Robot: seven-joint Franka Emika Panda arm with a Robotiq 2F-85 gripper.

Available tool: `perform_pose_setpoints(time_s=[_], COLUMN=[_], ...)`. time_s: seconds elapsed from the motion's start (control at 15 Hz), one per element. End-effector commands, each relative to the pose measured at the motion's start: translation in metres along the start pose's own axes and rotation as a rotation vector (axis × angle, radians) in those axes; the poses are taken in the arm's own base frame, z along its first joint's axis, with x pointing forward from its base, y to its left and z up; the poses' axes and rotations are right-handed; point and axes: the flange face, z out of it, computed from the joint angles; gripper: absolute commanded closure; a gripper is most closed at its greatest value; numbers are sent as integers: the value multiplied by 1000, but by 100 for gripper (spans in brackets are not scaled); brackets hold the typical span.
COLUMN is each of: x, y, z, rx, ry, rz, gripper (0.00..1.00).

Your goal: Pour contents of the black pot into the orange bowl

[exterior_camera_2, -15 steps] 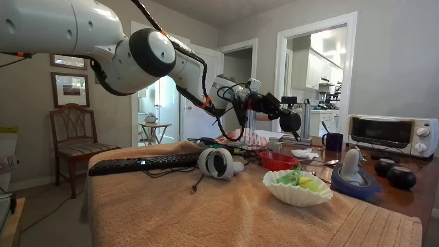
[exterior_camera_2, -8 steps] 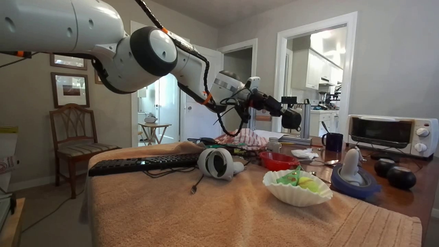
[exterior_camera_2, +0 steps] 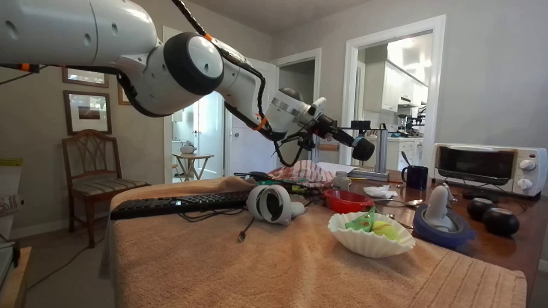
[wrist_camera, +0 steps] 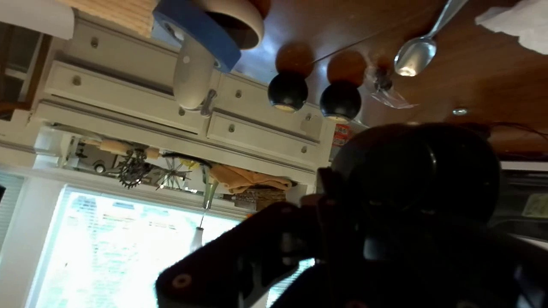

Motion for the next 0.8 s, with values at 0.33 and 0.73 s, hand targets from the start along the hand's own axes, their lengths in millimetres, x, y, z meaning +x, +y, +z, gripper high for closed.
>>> perform_pose_setpoints(time_s=[0.33, 0.73], x=[-5, -12], y=[-23, -31], z=[8, 18], rx=[312, 553], ry=[-104, -173], rz=[118, 98], gripper=[99, 99])
